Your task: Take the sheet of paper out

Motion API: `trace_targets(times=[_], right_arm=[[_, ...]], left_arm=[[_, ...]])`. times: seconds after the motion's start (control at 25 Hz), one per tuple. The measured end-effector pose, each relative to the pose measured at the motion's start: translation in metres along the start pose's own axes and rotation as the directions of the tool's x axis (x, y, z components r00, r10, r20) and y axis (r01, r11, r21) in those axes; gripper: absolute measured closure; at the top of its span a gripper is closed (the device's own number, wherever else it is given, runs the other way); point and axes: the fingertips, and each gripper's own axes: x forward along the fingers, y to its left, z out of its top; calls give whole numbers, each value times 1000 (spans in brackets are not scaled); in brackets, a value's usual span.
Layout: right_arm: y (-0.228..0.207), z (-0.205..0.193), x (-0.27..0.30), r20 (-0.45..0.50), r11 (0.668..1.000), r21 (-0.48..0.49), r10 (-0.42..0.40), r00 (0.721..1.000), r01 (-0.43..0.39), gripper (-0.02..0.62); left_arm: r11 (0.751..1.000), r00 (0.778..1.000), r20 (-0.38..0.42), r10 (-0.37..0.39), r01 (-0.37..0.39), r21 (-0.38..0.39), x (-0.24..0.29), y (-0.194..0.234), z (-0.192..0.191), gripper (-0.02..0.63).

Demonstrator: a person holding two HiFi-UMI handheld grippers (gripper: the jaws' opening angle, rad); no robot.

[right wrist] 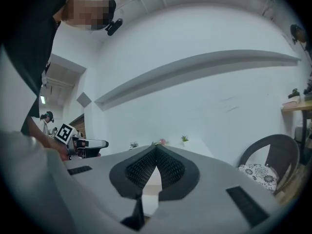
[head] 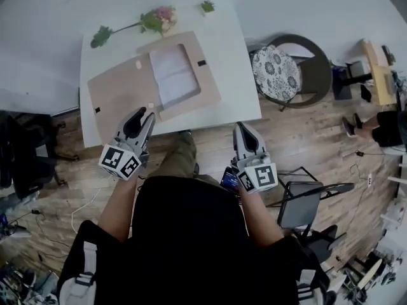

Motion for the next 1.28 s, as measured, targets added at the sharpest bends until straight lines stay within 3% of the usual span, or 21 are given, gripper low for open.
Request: trace_targets(times=[0.24,0.44,0.6,0.72,0.84,1.0,1.16,1.28], right_arm=[[-24,10,75,-52,996,-42,75,996,-78,583],[-43,18,135,-86,993,-51,99,991,-104,583],[-53,20,176,-112,991,-59,114,987,-121,583],[-62,20,202,-130,991,-63,112,985,-121,583],[-72,19,223,-139,992,-59,100,985,-109,583],[-80,13,241,-156,993,-57,97,983,-107,583],[-86,4,255,-174,992,-43,110,979,-120,583],[-91,-5,264,-190,991,-30,121,974,-129,583]], left_arm=[[995,998,3,69,-69,-73,34,53,5,489],[980,992,-87,88,-102,-169,62,98,-5,482],[938,978,-203,55,-121,-326,81,134,-28,481],[892,957,-285,-49,-86,-443,96,141,-55,480],[843,922,-354,-157,-62,-534,107,140,-82,480],[808,887,-419,-192,-100,-581,113,145,-109,480],[797,873,-454,-176,-145,-587,120,153,-121,480],[774,864,-472,-176,-175,-609,127,160,-126,477]])
